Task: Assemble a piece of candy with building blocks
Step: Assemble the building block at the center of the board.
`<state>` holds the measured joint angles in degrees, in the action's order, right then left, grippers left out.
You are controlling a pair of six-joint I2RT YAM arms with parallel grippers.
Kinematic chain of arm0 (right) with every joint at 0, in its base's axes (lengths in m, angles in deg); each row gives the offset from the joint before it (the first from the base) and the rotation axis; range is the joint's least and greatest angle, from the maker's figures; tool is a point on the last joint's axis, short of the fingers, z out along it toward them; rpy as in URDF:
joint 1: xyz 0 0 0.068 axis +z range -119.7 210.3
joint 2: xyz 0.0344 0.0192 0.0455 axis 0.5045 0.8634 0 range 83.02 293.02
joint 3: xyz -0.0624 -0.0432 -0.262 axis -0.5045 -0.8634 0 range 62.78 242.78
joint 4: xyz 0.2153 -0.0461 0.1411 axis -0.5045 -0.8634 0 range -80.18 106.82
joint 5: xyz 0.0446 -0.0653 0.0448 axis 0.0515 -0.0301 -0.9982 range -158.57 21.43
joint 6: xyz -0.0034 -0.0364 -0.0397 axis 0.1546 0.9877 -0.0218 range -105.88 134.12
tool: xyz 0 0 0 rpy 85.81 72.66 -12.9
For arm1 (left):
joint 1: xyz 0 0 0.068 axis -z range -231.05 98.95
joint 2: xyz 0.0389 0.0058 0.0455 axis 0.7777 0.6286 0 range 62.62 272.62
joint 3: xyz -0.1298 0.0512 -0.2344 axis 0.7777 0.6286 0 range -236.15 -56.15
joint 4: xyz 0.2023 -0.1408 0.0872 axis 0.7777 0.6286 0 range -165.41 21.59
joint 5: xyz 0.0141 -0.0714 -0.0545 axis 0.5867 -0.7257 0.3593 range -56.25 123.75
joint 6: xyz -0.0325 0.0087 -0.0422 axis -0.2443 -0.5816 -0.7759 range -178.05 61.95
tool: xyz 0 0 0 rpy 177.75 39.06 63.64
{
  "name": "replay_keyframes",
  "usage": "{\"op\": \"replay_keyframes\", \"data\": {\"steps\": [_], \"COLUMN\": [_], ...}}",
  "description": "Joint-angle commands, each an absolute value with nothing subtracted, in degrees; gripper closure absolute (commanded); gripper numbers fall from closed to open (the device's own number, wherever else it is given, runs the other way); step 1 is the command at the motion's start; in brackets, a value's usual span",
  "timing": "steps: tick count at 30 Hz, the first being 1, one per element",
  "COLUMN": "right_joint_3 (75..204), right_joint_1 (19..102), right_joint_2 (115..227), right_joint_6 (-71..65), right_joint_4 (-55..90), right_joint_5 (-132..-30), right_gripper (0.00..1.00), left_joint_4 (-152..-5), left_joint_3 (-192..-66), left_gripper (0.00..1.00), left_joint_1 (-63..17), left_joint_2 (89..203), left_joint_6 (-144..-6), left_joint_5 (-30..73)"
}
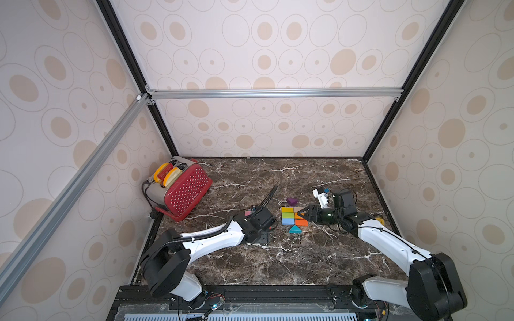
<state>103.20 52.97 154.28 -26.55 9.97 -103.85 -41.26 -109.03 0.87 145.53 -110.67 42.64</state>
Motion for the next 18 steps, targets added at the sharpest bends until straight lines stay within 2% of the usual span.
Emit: {"op": "replay_keyframes", "data": {"steps": [1, 6, 8, 10, 14, 18], "right_joint_3": [102.50, 103.92, 105.89, 106.60, 106.04, 112.01], "right_joint_1": [52.65, 55.62, 60.95, 69.02, 78.88, 87.63], "right_joint_2": [153.24, 152.61, 152.02, 151.38, 155.06, 165.67], "right_joint_6": [-26.07, -18.21, -9.06, 2.56, 13.95, 27.17], "right_joint_4": [9.57, 6.63, 4.42, 4.55, 11.56, 10.22], "right_joint_5": [-104.21, -102.26, -98.70, -90.71, -83.64, -77.93], "right_gripper": [0.44, 0.49, 0.49, 0.46, 0.41, 0.34], "left_joint_4": [-34.60, -26.76, -23.55, -21.41, -21.86, -17.54], "left_joint_3": [-107.52, -108.53, -109.06, -108.39, -108.27, -112.55], "left_gripper": [0.38, 0.42, 0.41, 0.41, 0.39, 0.37], "left_joint_1": [1.16, -0.11, -2.92, -7.39, -12.28, -13.39], "left_joint_2": [141.51, 131.92, 128.34, 124.26, 118.84, 119.18], "left_joint_6": [-107.39, -101.18, -97.89, -94.66, -91.84, -88.85], "left_joint_5": [42.54, 44.89, 44.00, 42.38, 38.69, 46.67]}}
